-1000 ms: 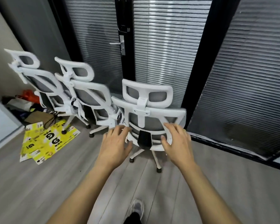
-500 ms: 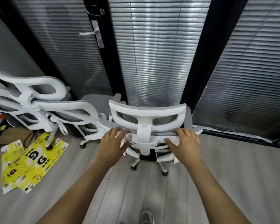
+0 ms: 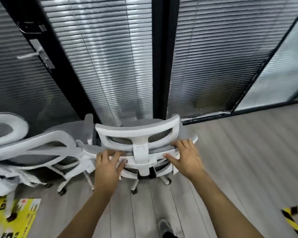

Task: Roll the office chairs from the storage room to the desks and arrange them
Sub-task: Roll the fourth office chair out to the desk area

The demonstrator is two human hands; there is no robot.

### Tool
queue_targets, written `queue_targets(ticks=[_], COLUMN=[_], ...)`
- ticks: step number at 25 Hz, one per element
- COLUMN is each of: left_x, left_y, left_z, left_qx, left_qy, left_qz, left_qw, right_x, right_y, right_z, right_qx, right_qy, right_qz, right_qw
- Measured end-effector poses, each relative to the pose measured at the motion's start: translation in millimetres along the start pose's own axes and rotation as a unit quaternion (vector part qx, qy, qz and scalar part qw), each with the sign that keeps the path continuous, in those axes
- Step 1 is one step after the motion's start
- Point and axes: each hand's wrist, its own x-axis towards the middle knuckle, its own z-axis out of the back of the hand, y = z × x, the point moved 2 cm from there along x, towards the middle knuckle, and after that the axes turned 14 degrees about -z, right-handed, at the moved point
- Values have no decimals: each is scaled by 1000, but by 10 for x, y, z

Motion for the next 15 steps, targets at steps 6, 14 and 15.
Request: queue_targets(ticks=[6, 14, 15], left_x=[-472, -1009, -1103], left_y=[-193, -1401, -1615], left_z=[145, -145, -197], left_qx=[-57, -141, -152], left_qy=[47, 110, 111], left_qz=[-145, -309, -329], left_qw=[987, 934, 925], right_x=[-1507, -3314, -3539], right_y=[-53, -788, -917], right_z=[89, 482, 542], right_qx=[-13, -5, -6], right_qy=[-115, -233, -246], right_qz=[-127, -287, -302], right_qw=[985, 929, 921])
